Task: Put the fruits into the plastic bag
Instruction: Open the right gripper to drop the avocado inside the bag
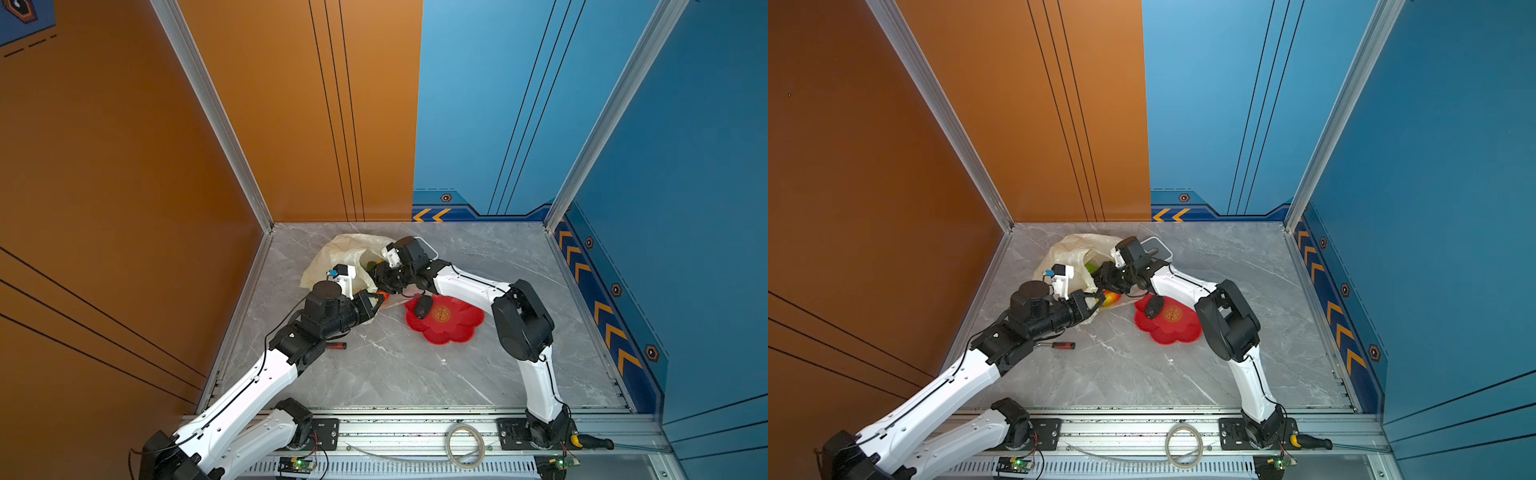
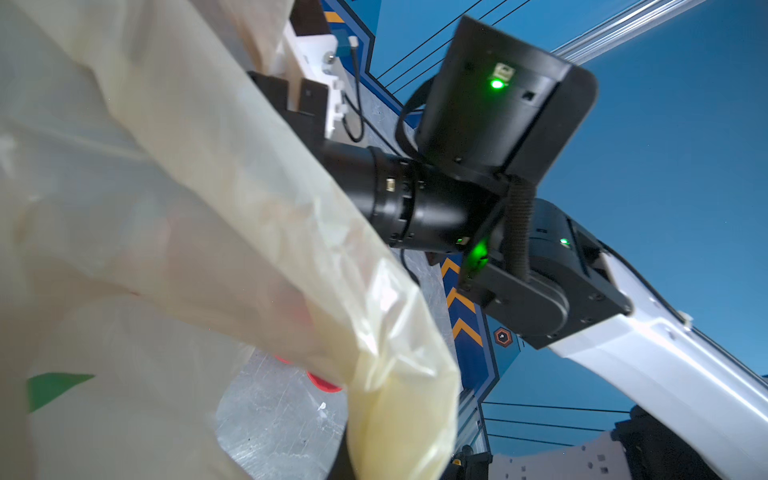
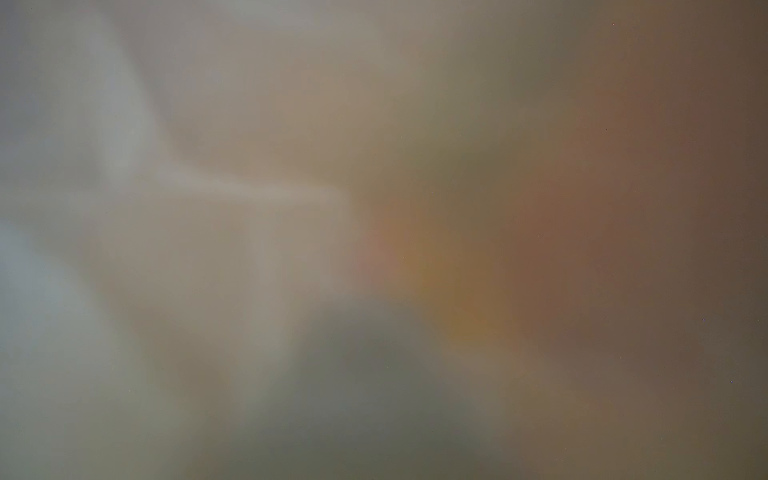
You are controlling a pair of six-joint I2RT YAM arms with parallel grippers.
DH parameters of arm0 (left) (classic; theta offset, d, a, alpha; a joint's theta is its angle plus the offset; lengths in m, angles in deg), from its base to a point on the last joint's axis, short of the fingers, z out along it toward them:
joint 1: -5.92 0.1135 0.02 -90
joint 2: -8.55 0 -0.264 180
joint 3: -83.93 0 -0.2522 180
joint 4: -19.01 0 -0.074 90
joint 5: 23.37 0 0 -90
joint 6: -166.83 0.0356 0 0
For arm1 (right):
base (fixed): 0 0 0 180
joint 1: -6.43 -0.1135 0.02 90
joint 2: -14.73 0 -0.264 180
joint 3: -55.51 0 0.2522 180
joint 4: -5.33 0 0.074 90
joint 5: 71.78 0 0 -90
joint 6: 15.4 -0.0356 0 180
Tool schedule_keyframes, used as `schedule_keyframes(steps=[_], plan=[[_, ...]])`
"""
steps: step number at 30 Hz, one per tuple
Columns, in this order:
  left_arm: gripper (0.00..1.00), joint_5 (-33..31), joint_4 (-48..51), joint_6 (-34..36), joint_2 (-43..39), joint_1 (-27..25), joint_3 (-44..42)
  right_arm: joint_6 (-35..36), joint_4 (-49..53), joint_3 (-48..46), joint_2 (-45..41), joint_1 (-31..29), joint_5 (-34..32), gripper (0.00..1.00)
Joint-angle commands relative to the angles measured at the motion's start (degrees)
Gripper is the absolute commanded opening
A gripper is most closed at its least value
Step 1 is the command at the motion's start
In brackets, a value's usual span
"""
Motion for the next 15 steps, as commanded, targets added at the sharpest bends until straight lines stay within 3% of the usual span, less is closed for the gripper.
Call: schedule_keyframes(steps=[1,4,11,15], plan=[[0.0,0.5,-1.2,-0.5,-0.4,-0.9,0.3,-4.6,-6.5,2.6,2.6,-0.8,-1.5,0.46],[0.0,0.4,-1.3,-0.5,-0.2,-1.1,0.3,-5.7,-7.7,4.5,4.6,-1.2,-1.4,0.5],[0.0,0.0,-1.5,-0.5,1.2,-1.2,0.6,-5.8,-7.9,8.4,6.6,-1.7,-1.2,0.73],[0.0,-0.1,-1.6,-0.4,2.1,-1.3,1.0,-5.8,-8.0,8.4,6.7,-1.7,-0.5,0.79]])
